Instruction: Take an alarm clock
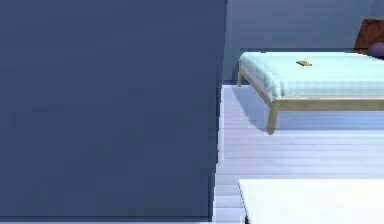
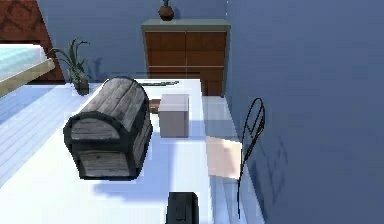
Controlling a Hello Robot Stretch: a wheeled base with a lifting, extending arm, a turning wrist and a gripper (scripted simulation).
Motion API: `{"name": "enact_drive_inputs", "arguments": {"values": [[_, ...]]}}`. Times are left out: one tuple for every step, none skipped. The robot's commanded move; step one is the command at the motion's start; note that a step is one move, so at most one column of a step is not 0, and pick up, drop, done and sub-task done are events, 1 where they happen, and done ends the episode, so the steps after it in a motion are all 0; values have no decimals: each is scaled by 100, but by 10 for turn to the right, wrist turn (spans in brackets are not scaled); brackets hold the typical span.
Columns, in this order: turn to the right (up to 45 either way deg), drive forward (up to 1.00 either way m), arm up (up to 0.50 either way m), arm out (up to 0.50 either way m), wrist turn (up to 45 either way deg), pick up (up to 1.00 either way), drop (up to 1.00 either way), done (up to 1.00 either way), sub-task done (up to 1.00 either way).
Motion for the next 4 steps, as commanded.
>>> {"name": "enact_drive_inputs", "arguments": {"values": [[0, 0, 22, 0, 0, 0, 0, 0, 0], [0, 0, 0, 6, 0, 0, 0, 0, 0], [0, 0, 0, 0, 450, 0, 0, 0, 0], [0, 0, 0, 0, 450, 0, 0, 0, 0]]}}
